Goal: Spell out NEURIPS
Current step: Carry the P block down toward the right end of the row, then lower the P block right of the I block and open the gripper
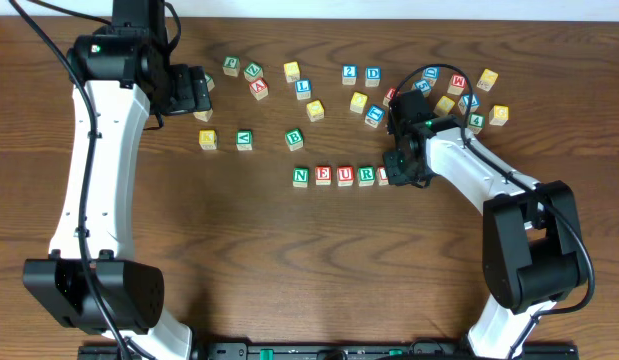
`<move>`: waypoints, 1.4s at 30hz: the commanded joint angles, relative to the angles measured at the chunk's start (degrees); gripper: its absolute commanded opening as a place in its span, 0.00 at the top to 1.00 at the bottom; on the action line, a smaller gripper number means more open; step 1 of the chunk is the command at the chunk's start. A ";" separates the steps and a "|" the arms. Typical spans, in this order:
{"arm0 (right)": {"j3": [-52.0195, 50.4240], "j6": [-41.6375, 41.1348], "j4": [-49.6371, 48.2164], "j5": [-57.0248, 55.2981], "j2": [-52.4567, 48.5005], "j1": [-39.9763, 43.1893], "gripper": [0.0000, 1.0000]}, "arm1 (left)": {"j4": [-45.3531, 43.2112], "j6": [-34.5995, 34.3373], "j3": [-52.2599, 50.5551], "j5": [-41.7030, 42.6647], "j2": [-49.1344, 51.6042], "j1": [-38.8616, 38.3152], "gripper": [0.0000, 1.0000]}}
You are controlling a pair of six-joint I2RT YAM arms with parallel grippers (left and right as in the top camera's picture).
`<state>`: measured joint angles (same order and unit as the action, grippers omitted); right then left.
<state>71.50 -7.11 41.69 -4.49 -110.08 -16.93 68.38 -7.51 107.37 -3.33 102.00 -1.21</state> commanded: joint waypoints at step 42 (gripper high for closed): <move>32.96 -3.45 7.63 9.99 -0.22 -5.22 0.32 | 0.13 -0.31 -0.33 -0.13 0.68 0.24 0.02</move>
<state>103.48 -7.90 51.46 3.20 -110.13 -19.03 68.38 -7.51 107.37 -3.33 102.00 -1.21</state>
